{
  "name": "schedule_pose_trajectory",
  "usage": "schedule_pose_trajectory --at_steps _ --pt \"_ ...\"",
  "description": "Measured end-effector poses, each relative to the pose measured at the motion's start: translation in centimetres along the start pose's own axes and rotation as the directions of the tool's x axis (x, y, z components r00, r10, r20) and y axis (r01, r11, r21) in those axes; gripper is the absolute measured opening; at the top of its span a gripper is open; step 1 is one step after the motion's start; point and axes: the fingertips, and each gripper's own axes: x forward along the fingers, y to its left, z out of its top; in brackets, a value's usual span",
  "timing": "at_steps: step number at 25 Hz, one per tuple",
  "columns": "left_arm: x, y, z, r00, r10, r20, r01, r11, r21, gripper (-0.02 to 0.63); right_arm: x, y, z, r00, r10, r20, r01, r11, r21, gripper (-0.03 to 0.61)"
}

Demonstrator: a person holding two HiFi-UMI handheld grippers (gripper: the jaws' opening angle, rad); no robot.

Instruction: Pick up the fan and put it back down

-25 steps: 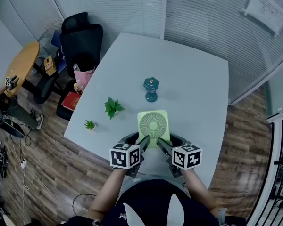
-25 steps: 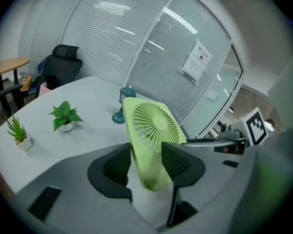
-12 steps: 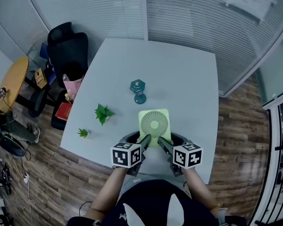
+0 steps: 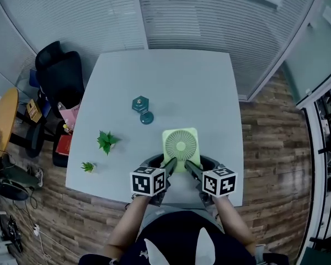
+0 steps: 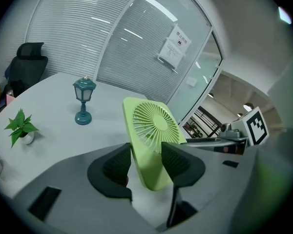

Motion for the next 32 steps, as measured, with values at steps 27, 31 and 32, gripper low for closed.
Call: schedule_pose_trajectory --at_steps 27,31,32 --pt "4.7 -6.1 -2.3 0.981 -0.127 -0.145 0.142 0.985 0.098 0.206 -5.3 -5.4 -2.9 0.986 -0.160 0.049 0.151 0.978 0.147 0.225" --pt "5.3 -6.1 -2.8 0.978 -0.127 -0.165 0.146 0.984 0.106 0.206 -5.2 -6.0 -3.4 0.984 -0.172 0.042 0.163 0.974 0.157 0.225" --pt "5.4 -6.2 -2.9 0.977 -0.128 -0.169 0.147 0.983 0.109 0.206 -5.1 -6.1 -3.5 0.984 -0.175 0.041 0.167 0.973 0.161 0.225"
